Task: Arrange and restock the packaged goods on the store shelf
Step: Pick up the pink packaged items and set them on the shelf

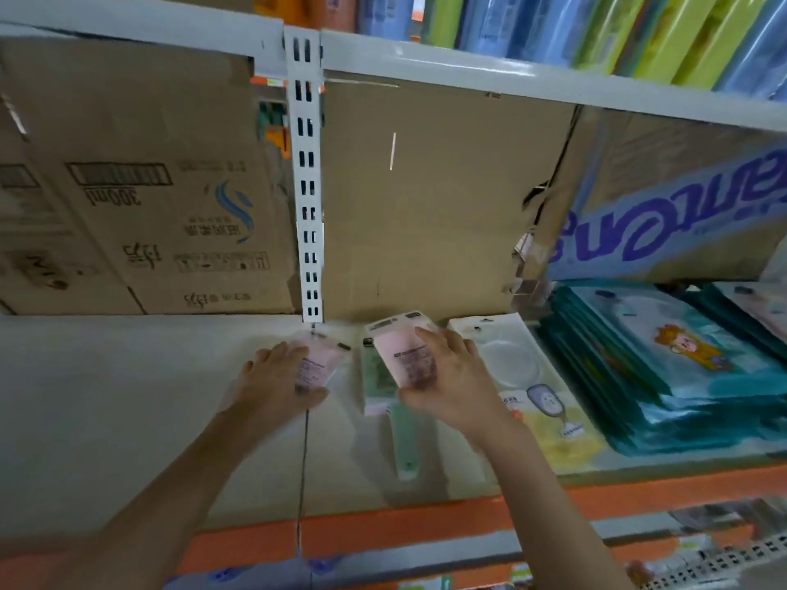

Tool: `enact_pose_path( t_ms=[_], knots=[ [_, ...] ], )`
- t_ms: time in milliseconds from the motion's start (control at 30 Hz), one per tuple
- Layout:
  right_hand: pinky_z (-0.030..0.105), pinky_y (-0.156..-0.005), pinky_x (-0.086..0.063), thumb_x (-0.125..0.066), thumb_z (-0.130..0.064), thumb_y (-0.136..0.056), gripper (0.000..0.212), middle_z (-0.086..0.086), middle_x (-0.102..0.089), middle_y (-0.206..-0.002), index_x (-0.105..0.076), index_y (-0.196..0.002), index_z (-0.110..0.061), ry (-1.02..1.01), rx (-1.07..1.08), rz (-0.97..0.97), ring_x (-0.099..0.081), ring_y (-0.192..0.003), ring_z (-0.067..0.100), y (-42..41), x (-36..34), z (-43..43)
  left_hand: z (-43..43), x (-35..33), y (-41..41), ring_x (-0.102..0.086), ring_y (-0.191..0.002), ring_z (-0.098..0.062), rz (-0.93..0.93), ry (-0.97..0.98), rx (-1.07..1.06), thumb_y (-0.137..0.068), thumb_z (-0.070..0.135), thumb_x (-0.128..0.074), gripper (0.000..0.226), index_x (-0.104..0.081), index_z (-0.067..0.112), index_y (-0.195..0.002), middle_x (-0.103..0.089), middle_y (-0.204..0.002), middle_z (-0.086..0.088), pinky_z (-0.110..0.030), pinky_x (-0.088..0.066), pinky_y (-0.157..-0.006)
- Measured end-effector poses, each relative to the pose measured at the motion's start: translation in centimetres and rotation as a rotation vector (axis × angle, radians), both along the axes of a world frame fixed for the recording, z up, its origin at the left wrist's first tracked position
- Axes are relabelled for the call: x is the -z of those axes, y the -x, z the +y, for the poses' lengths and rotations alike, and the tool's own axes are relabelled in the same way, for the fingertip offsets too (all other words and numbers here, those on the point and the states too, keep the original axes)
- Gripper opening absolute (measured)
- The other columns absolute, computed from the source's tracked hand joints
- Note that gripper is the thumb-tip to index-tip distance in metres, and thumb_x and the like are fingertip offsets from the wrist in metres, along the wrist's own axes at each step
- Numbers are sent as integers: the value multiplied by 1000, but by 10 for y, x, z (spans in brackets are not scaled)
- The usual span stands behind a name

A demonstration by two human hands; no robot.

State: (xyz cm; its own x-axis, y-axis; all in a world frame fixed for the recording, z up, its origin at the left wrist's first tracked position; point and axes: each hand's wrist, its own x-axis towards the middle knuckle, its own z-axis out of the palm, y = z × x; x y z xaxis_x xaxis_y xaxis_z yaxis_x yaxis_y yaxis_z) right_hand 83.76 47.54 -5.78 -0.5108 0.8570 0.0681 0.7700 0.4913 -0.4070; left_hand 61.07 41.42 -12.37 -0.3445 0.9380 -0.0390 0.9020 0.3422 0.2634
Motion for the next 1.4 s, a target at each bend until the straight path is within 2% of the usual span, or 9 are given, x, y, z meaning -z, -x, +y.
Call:
enact_pose_path(
  t_ms=[67, 233, 367, 500, 667, 1000, 1167, 1300, 1400],
  knots=[
    [34, -93, -35, -43, -66, -49, 101, 6, -41, -132, -33, -141, -25, -10, -71, 26, -35, -117, 27, -6, -2, 8, 0, 1, -6, -35, -124, -24, -40, 9, -31, -55, 80, -31, 101, -33, 23, -138, -33, -145, -1, -36, -31, -99],
    [30, -89, -32, -73, -36, -71, 82, 2, -40, -132, -30, -141, -28, 49, -215, 112, -33, -116, 23, -27, -8, 28, 5, -19, -21, -10, -143, -22, -106, -121, 19, -67, 75, -54, 95, -25, 29, -144, -10, -156, -4, -40, -12, -114],
    [23, -88, -29, -76, -35, -71, 85, -7, -40, -126, -29, -142, -32, 178, -308, 198, -33, -119, 15, -42, -8, 40, 5, -46, -45, -20, -134, 1, -300, -460, 220, -59, 67, -53, 79, -22, 58, -131, -25, -144, 20, -33, -20, -113],
    [18, -94, -36, -79, -28, -70, 84, -10, -45, -131, -34, -141, -29, 422, -364, 324, -46, -117, 4, -45, -11, 45, 13, -67, -66, -24, -123, 21, -281, -516, 360, -60, 54, -69, 75, -27, 74, -119, -30, -127, 50, -10, -19, -105],
    [24, -97, -44, -77, -40, -67, 78, -21, -52, -120, -39, -135, -31, 579, -464, 336, -54, -109, -1, -39, -19, 50, 12, -83, -72, -60, -96, -6, -589, -573, 317, -61, 29, -75, 30, -70, 42, -88, -66, -100, 12, -29, -45, -92],
    [26, -103, -40, -62, -74, -59, 92, -14, -47, -137, -43, -136, -28, 579, -490, 346, -47, -122, 0, -41, -27, 59, 24, -107, -56, -59, -75, -26, -640, -574, 298, -66, 27, -73, 22, -70, 48, -69, -67, -75, 3, -39, -47, -73],
    [26, -82, -51, -72, -44, -74, 47, -4, -66, -105, -62, -115, -24, 381, -414, 314, -63, -92, 9, -57, -19, 54, 36, -116, -42, -61, -72, -15, -711, -542, 260, -68, 17, -75, 26, -71, 42, -63, -69, -72, 5, -27, -48, -68],
    [33, -71, -51, -66, -20, -85, 11, -4, -71, -77, -71, -95, -22, 211, -317, 302, -64, -70, 13, -60, -12, 49, 43, -123, -35, -61, -78, -29, -653, -528, 271, -70, 18, -78, 23, -72, 40, -67, -69, -78, -11, -39, -48, -72],
    [29, -69, -50, -64, -18, -85, 9, -5, -71, -75, -71, -87, -24, 141, -253, 277, -64, -68, 9, -57, -12, 48, 46, -124, -36, -57, -59, -3, -640, -543, 287, -74, 11, -74, 26, -71, 36, -68, -68, -70, 1, -14, -42, -60]
  ],
)
